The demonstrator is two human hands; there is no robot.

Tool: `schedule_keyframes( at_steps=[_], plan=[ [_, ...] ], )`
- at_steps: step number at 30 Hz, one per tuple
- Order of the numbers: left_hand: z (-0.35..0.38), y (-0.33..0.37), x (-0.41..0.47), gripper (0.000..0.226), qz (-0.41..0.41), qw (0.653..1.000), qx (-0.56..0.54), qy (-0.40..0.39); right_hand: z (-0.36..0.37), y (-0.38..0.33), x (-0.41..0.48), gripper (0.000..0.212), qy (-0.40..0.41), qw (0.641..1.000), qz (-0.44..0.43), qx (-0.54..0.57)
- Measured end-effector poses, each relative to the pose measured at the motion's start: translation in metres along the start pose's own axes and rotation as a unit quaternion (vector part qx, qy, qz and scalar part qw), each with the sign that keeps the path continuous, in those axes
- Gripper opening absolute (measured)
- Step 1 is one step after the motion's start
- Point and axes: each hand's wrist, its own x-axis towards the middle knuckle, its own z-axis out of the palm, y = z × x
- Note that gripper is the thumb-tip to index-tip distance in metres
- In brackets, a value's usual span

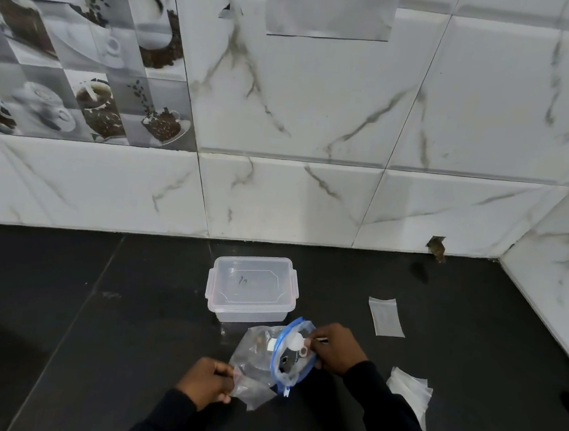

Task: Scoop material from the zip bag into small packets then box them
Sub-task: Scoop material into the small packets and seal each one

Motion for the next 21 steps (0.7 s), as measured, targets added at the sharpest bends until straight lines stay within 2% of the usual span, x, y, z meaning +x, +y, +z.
schedule_keyframes(
  at_steps=[3, 7, 12, 15, 17, 19, 20, 21],
  plan=[
    [-0.001, -0.008, 0.006, 0.020, -0.019, 1.000, -0.018, 0.004, 0.007, -0.005, -0.001, 0.027, 0.014, 0.999, -0.002, -0.053],
    [0.003, -0.014, 0.008, 0.020, -0.028, 0.997, -0.063, -0.030, 0.013, -0.017, -0.009, 0.029, 0.023, 0.981, -0.049, -0.186],
    [0.013, -0.008, 0.007, 0.018, -0.002, 0.990, -0.120, -0.073, 0.026, -0.020, -0.005, 0.035, 0.010, 0.971, -0.052, -0.233],
    [0.015, -0.008, 0.012, 0.019, -0.011, 0.995, -0.090, -0.043, 0.029, -0.020, -0.004, 0.033, 0.019, 0.962, -0.054, -0.266],
    [0.014, -0.010, 0.014, 0.021, -0.011, 0.998, -0.052, -0.029, 0.033, -0.015, -0.004, 0.027, 0.070, 0.950, -0.077, -0.295],
    [0.011, -0.009, 0.015, 0.021, 0.007, 1.000, -0.013, -0.021, 0.035, -0.010, -0.007, 0.021, 0.118, 0.921, -0.118, -0.352],
    [0.008, -0.009, 0.015, 0.021, 0.019, 1.000, -0.002, -0.013, 0.036, -0.012, -0.011, 0.021, 0.124, 0.909, -0.125, -0.377],
    [0.006, -0.008, 0.016, 0.022, 0.031, 1.000, 0.005, -0.003, 0.038, -0.015, -0.016, 0.022, 0.102, 0.913, -0.135, -0.371]
  ],
)
